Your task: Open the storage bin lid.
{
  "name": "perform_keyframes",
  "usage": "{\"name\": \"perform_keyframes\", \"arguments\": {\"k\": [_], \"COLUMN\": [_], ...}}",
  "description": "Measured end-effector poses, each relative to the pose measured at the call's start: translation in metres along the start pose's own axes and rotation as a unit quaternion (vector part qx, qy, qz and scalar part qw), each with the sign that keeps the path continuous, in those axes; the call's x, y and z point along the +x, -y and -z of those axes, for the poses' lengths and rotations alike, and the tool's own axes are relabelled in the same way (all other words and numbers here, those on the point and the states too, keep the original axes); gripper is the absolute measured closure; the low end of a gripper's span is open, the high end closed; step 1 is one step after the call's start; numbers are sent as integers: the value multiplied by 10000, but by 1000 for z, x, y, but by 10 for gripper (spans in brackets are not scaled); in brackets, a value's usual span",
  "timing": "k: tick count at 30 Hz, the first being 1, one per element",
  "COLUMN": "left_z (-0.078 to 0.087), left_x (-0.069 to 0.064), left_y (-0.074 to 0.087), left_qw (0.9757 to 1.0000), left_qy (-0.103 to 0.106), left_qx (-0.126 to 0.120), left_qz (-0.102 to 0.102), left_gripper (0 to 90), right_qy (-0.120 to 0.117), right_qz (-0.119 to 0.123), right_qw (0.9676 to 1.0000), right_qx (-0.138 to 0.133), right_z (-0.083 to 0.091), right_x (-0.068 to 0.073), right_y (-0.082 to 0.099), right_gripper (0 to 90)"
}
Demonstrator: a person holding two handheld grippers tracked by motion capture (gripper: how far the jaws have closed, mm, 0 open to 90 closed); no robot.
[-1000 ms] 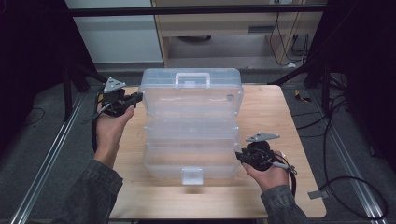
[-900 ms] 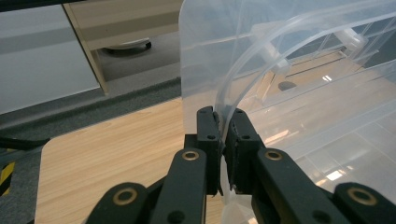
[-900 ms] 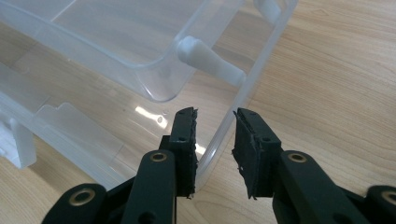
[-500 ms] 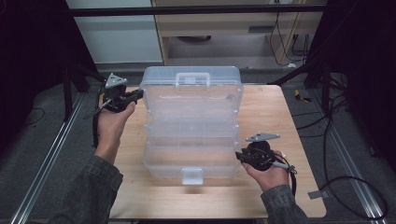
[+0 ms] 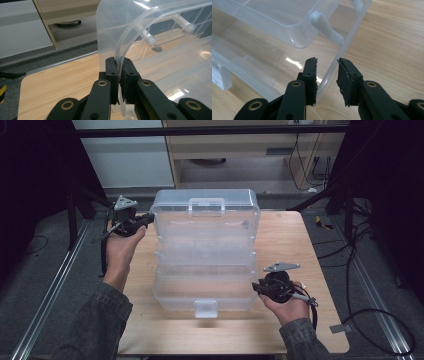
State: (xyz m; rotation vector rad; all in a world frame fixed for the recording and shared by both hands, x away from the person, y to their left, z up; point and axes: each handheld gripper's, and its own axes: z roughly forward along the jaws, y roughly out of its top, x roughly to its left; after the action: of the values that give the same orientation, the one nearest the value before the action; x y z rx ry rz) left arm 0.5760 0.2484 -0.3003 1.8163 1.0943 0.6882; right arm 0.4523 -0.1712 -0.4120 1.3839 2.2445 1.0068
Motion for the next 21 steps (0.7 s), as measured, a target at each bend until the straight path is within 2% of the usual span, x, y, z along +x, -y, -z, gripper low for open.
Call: {"name": "perform_keyframes", "arguments": {"k": [21], "left_z": [-10], "left_x": [5], "left_y": [-7], "left_qw": [10000], "left_qy": [-1], "left_qx": [65], "left_qz": [73], "left_gripper": [852], "right_qy": [-20], "right_qz": [-16], "right_qw": [10000], "right_qx": [-13], "right_z": [-1], "right_x": [-1], "right_y": [0], "right_gripper": [678]}}
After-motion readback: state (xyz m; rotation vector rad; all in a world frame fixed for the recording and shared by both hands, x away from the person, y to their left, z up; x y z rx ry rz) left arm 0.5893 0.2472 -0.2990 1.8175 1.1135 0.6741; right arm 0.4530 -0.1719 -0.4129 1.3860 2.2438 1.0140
